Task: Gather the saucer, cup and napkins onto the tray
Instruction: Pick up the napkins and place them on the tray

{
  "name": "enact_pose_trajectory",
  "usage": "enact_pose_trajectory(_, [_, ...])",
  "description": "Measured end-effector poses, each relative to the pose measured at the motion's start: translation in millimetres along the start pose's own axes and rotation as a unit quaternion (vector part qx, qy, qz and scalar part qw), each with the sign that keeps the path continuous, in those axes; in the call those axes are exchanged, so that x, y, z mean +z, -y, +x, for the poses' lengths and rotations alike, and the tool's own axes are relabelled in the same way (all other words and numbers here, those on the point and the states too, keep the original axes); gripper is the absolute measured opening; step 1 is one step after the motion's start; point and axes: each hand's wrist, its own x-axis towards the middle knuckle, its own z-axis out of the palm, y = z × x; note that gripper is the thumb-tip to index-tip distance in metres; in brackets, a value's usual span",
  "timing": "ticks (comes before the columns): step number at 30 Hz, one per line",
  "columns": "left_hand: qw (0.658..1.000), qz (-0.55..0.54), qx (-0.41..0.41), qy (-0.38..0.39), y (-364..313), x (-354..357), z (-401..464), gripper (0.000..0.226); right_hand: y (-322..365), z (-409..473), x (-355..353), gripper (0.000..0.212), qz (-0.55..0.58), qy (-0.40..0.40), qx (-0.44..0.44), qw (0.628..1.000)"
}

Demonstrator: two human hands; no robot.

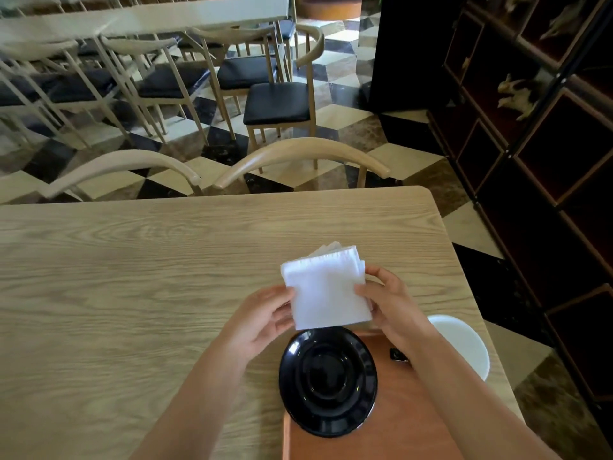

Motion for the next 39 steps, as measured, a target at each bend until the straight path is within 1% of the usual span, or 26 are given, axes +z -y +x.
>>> enact_pose_trajectory(1, [0.999, 0.008, 0.032, -0.019, -1.0, 3.2, -8.1, 0.03, 3.0, -9.7, -0.2, 0.027, -0.002, 0.011, -0.006, 1.0])
enact_pose_trajectory(2, [0.996, 0.028, 0.068, -0.045, -0.6, 6.0, -15.3, 0.022, 5.7, -19.0, 0.1, 0.025, -0.008, 0.017, -0.01, 1.0])
enact_pose_trajectory(3, [0.991, 0.053, 0.102, -0.069, 0.0, 9.9, -23.4, 0.012, 8.0, -28.0, 0.4, 0.024, -0.017, 0.016, -0.012, 1.0])
enact_pose_trajectory(4, [0.983, 0.086, 0.134, -0.093, 1.6, 14.3, -32.1, 0.009, 9.5, -36.7, 1.0, 0.023, -0.026, 0.011, -0.011, 1.0])
enact_pose_trajectory(5, [0.973, 0.119, 0.164, -0.109, 4.3, 19.8, -41.4, 0.011, 9.8, -45.2, 1.2, 0.024, -0.039, 0.002, -0.011, 0.999])
enact_pose_trajectory(7, [0.957, 0.162, 0.212, -0.112, 12.0, 31.0, -57.5, 0.018, 9.0, -61.9, 1.6, 0.031, -0.091, -0.032, -0.023, 0.995])
enact_pose_trajectory(9, [0.954, 0.161, 0.229, -0.105, 23.1, 40.2, -72.5, 0.037, 5.9, -80.1, -0.7, 0.043, -0.143, -0.08, -0.048, 0.985])
enact_pose_trajectory(10, [0.953, 0.162, 0.233, -0.102, 28.0, 41.9, -76.8, 0.046, 4.7, -87.3, -2.5, 0.048, -0.153, -0.09, -0.061, 0.982])
enact_pose_trajectory(11, [0.954, 0.165, 0.23, -0.1, 33.3, 45.0, -83.9, 0.05, 2.6, -97.6, -6.8, 0.051, -0.158, -0.092, -0.069, 0.981])
enact_pose_trajectory(12, [0.955, 0.169, 0.222, -0.098, 38.1, 47.6, -90.1, 0.047, 0.4, -107.6, -12.2, 0.049, -0.162, -0.092, -0.073, 0.98])
enact_pose_trajectory(14, [0.959, 0.18, 0.203, -0.085, 50.8, 54.8, -102.3, 0.031, -5.7, -128.1, -26.0, 0.033, -0.165, -0.098, -0.073, 0.979])
enact_pose_trajectory(16, [0.96, 0.195, 0.177, -0.092, 70.3, 63.0, -110.7, 0.025, -15.0, -146.6, -42.0, 0.019, -0.182, -0.114, -0.07, 0.974])
enact_pose_trajectory(18, [0.959, 0.207, 0.152, -0.118, 94.4, 69.5, -113.8, 0.02, -25.7, -162.3, -57.6, 0.021, -0.192, -0.133, -0.058, 0.971])
enact_pose_trajectory(20, [0.963, 0.202, 0.131, -0.122, 118.8, 77.7, -114.0, 0.015, -36.1, -172.7, -74.1, 0.024, -0.196, -0.15, -0.042, 0.968])
enact_pose_trajectory(22, [0.965, 0.194, 0.127, -0.122, 139.1, 88.5, -112.1, 0.017, -44.7, -179.0, -91.0, 0.028, -0.224, -0.167, -0.038, 0.96])
enact_pose_trajectory(24, [0.965, 0.2, 0.124, -0.111, 154.7, 100.3, -109.2, 0.028, -53.2, -182.1, -106.7, 0.029, -0.26, -0.176, -0.039, 0.949])
enact_pose_trajectory(26, [0.967, 0.213, 0.11, -0.09, 169.1, 110.7, -106.5, 0.037, -61.3, -184.0, -118.6, 0.026, -0.293, -0.178, -0.024, 0.939])
enact_pose_trajectory(29, [0.968, 0.219, 0.08, -0.089, 188.1, 119.5, -100.0, 0.034, -73.7, -180.7, -132.2, 0.024, -0.33, -0.193, -0.002, 0.924])
enact_pose_trajectory(32, [0.962, 0.236, 0.065, -0.118, 198.4, 123.4, -90.9, 0.029, -82.2, -172.7, -139.4, 0.015, -0.356, -0.196, -0.001, 0.914])
enact_pose_trajectory(34, [0.955, 0.254, 0.064, -0.143, 201.8, 124.8, -84.2, 0.028, -85.7, -167.6, -141.4, 0.014, -0.374, -0.183, 0.0, 0.909])
enact_pose_trajectory(37, [0.94, 0.29, 0.076, -0.164, 207.8, 125.4, -78.1, 0.034, -90.5, -163.4, -142.9, 0.012, -0.407, -0.174, 0.014, 0.896])
enact_pose_trajectory(39, [0.932, 0.312, 0.078, -0.169, 213.2, 125.5, -76.8, 0.029, -92.6, -164.4, -142.9, 0.013, -0.423, -0.182, 0.015, 0.888])
